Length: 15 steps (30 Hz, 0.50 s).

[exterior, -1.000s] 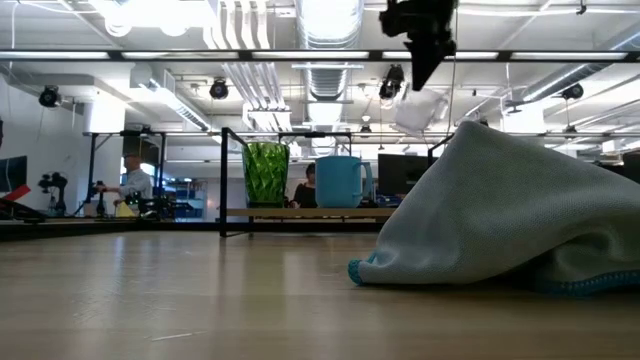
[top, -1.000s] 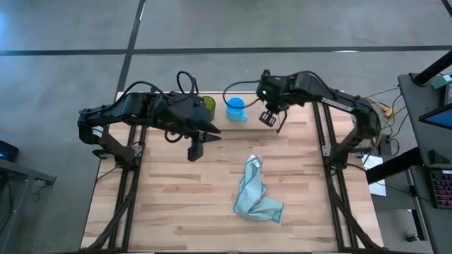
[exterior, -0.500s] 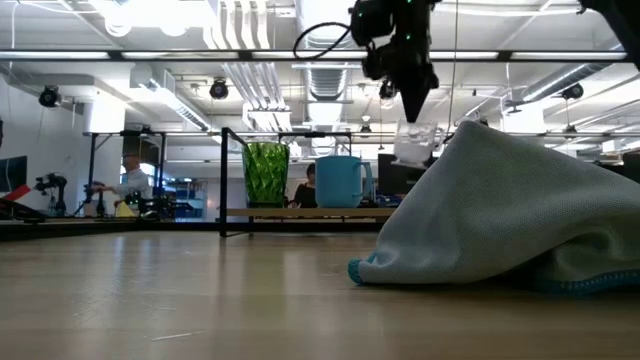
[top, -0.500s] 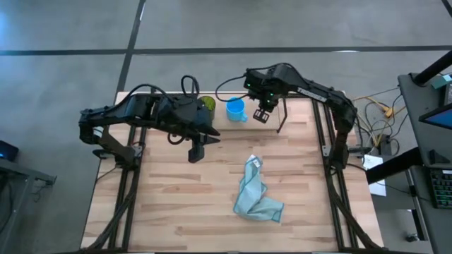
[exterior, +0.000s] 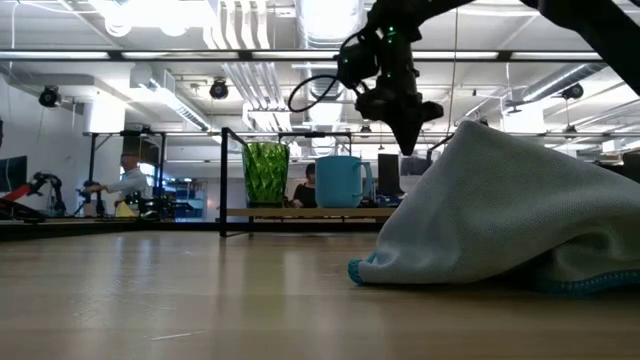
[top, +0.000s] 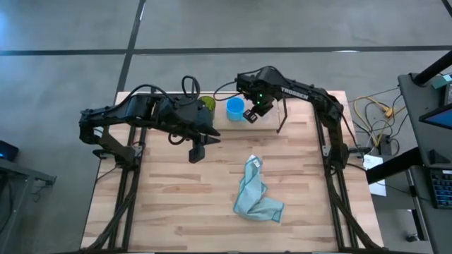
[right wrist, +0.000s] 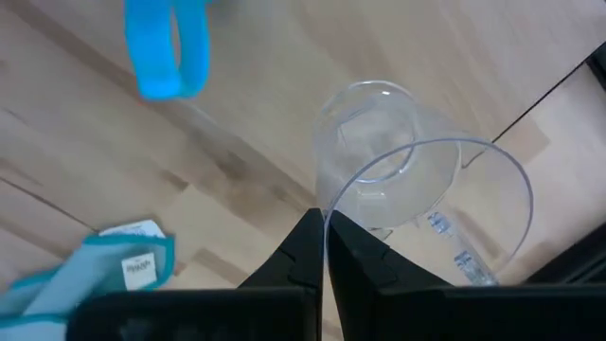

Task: Stack small to large cups/mugs on shelf
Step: Put the transparent mug on the shelf

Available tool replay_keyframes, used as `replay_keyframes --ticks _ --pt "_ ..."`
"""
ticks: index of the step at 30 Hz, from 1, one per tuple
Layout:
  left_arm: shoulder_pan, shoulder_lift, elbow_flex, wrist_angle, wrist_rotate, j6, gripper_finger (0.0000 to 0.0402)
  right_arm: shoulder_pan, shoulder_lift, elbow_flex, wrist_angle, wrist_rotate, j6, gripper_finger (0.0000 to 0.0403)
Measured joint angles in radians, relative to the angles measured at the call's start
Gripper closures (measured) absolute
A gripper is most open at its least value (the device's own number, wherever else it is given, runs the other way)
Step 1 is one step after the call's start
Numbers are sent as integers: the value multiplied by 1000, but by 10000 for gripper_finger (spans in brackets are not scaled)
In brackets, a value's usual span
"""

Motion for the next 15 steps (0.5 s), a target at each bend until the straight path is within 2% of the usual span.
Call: replay_keyframes --ticks 6,11,15 --pt "0 0 0 0 0 0 322 -24 0 2 26 -10 39 394" --pt "0 0 0 0 0 0 322 -66 2 3 52 -117 110 394" --pt "0 0 0 0 4 0 322 -89 6 3 57 -128 144 394"
